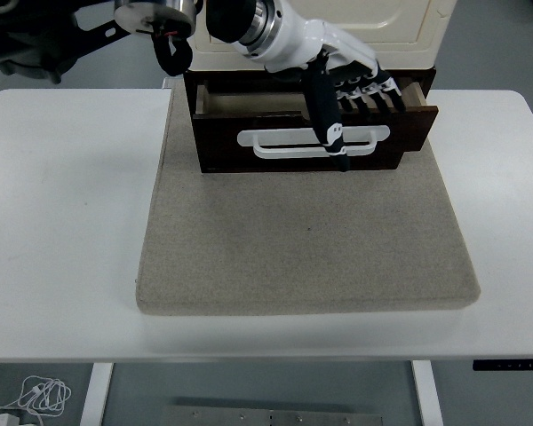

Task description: Open the drawer under the combination cabinet

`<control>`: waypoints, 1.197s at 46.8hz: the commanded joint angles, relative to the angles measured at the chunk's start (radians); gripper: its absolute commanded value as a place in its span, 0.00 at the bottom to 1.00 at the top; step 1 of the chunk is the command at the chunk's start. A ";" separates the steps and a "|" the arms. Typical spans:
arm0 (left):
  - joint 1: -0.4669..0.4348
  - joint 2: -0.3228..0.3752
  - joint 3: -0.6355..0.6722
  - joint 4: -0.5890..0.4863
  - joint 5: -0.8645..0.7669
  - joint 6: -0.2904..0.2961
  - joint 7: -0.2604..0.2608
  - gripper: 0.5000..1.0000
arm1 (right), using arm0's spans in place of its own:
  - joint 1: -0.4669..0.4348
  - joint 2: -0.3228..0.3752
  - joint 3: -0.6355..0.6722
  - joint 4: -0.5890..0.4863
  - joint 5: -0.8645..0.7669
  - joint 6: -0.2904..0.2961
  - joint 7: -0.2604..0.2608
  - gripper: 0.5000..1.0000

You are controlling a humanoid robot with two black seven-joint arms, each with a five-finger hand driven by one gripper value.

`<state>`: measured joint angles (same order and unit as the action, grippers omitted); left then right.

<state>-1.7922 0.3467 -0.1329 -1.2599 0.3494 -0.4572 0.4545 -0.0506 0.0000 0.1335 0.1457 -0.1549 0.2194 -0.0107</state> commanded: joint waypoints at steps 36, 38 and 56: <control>0.001 0.054 -0.520 0.295 0.008 0.403 -0.376 1.00 | 0.000 0.000 0.000 0.000 0.000 0.000 0.000 0.85; -0.002 0.054 -0.550 0.327 0.008 0.423 -0.376 1.00 | 0.000 0.000 0.000 0.000 0.000 0.000 0.000 0.85; 0.027 0.166 -0.694 0.548 -0.079 0.451 -0.378 1.00 | 0.000 0.000 0.000 0.000 0.000 0.000 0.000 0.85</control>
<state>-1.7813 0.4917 -0.8061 -0.7514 0.3101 -0.0065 0.0766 -0.0505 0.0000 0.1335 0.1457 -0.1548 0.2194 -0.0107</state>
